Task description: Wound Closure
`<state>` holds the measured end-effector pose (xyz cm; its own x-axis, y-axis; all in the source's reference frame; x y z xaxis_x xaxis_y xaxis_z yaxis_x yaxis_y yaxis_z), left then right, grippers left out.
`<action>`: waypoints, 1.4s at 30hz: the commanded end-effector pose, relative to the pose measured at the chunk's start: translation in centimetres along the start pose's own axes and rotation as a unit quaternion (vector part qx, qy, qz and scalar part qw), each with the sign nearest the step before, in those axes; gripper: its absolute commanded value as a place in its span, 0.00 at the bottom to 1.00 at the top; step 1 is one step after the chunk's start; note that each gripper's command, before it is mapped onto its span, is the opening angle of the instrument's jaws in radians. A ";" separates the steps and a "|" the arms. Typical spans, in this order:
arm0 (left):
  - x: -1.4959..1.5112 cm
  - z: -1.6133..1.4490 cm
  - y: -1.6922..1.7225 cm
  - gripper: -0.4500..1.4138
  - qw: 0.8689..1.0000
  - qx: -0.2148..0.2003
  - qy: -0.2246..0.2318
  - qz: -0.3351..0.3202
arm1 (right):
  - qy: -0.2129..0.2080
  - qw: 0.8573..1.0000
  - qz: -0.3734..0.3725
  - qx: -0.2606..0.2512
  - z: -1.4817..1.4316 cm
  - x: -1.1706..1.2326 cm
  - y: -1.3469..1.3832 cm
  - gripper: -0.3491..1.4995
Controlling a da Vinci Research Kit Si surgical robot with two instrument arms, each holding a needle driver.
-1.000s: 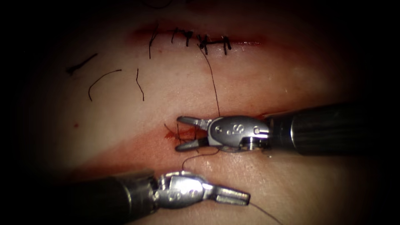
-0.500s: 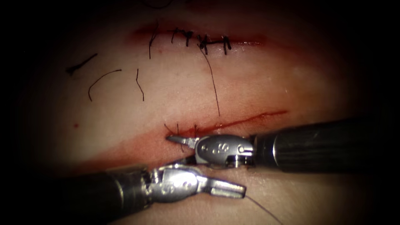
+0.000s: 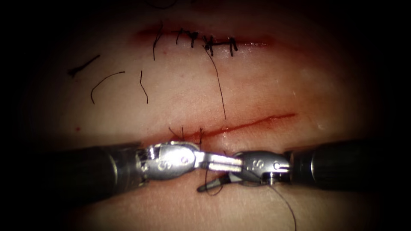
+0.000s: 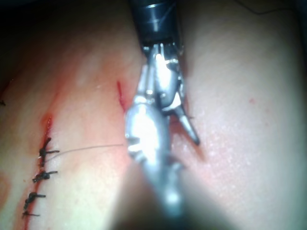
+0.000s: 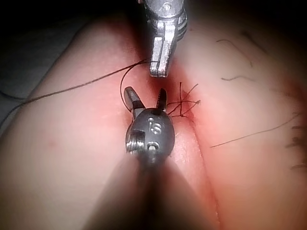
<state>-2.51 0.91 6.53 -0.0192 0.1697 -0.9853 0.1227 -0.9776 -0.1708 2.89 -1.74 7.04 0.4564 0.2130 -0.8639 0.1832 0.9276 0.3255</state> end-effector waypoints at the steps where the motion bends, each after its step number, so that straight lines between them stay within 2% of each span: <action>1: -0.08 0.07 -0.02 0.00 1.000 0.001 0.000 -0.001 | 0.003 1.000 0.002 0.009 0.13 -0.06 -0.09 0.78; 5: -0.13 0.05 -0.12 0.00 1.000 0.004 -0.001 -0.003 | 0.010 1.000 0.004 0.027 0.11 -0.11 -0.20 0.77; 12: -0.46 -0.10 -0.38 0.00 1.000 0.023 -0.017 -0.002 | 0.030 0.999 0.010 0.033 -0.08 -0.17 -0.30 0.76; 13: -0.59 -0.12 -0.41 0.00 0.999 0.025 -0.022 0.000 | 0.049 0.998 0.016 0.033 -0.12 -0.16 -0.32 0.76; 16: -0.71 -0.13 -0.42 0.00 0.999 0.028 -0.025 0.004 | 0.064 0.997 0.021 0.035 -0.14 -0.16 -0.33 0.76; 19: -0.92 -0.10 -0.43 0.00 0.999 0.032 -0.031 0.001 | 0.106 0.993 0.038 0.035 -0.16 -0.14 -0.35 0.75; 21: -1.02 -0.09 -0.42 0.00 0.999 0.032 -0.033 -0.001 | 0.149 0.987 0.056 0.031 -0.17 -0.14 -0.36 0.74; 28: -1.07 -0.11 -0.41 0.00 0.999 0.034 -0.034 -0.002 | 0.218 0.972 0.086 0.011 -0.28 -0.17 -0.35 0.73; 30: -1.07 -0.11 -0.40 0.00 0.999 0.034 -0.035 -0.002 | 0.244 0.965 0.096 -0.003 -0.34 -0.15 -0.31 0.73; 31: -1.07 -0.11 -0.40 0.00 0.999 0.034 -0.035 -0.002 | 0.244 0.965 0.096 -0.003 -0.34 -0.15 -0.31 0.73; 32: -1.08 -0.12 -0.38 0.00 0.999 0.034 -0.035 -0.001 | 0.257 0.961 0.102 -0.022 -0.39 -0.14 -0.26 0.72; 38: -1.08 -0.15 -0.33 0.00 0.999 0.033 -0.036 -0.001 | 0.247 0.959 0.123 -0.073 -0.49 -0.13 -0.14 0.72; 42: -1.05 -0.18 -0.25 0.00 0.999 0.036 -0.031 0.000 | 0.260 0.948 0.141 -0.119 -0.65 -0.18 0.04 0.71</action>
<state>-2.29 1.03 7.55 -0.0845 0.1636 -0.9829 0.0488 -0.9846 -0.1681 2.21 -1.49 6.89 -0.0394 0.5264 -0.8494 -0.1087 0.8427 0.5273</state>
